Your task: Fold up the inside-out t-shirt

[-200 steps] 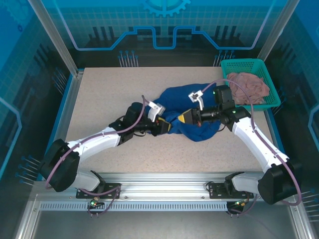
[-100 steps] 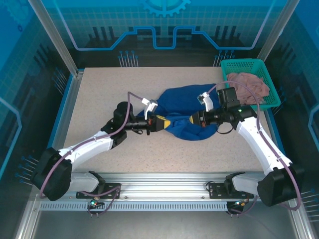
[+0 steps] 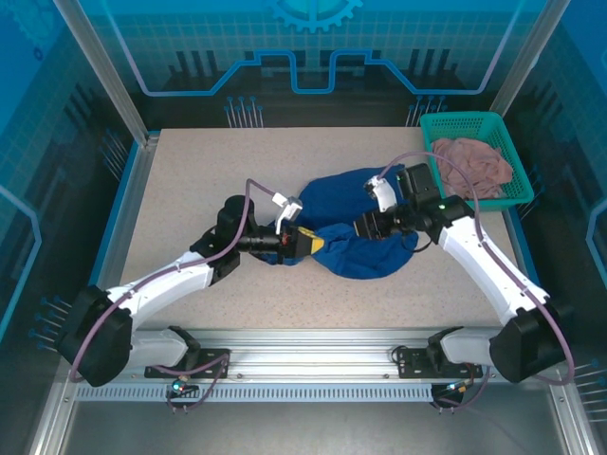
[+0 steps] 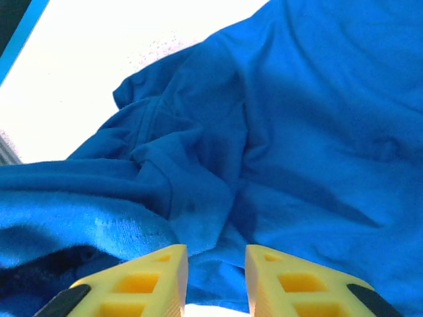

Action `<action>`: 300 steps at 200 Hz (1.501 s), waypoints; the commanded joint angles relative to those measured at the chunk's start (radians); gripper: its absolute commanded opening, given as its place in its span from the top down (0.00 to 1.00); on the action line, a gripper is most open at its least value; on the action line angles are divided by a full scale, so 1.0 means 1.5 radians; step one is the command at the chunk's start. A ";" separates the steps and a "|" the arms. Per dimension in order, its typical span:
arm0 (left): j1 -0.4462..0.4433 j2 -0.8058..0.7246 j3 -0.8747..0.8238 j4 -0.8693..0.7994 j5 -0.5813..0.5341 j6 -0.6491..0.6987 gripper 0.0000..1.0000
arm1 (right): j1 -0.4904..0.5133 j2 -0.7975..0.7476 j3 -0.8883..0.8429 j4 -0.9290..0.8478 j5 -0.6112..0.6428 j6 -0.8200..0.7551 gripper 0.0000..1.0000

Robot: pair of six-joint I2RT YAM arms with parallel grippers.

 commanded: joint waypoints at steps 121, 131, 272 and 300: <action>-0.004 -0.024 0.032 -0.072 -0.051 0.077 1.00 | 0.144 -0.017 -0.009 0.072 -0.092 -0.163 0.60; -0.004 -0.025 0.031 -0.073 -0.055 0.077 1.00 | 0.144 -0.010 -0.010 0.068 -0.098 -0.163 0.64; 0.003 -0.038 0.014 -0.091 -0.164 0.068 0.92 | 0.108 -0.119 -0.108 0.131 -0.190 -0.143 1.00; 0.003 -0.030 0.015 -0.097 -0.159 0.068 0.79 | 0.111 -0.118 -0.108 0.163 -0.181 -0.113 1.00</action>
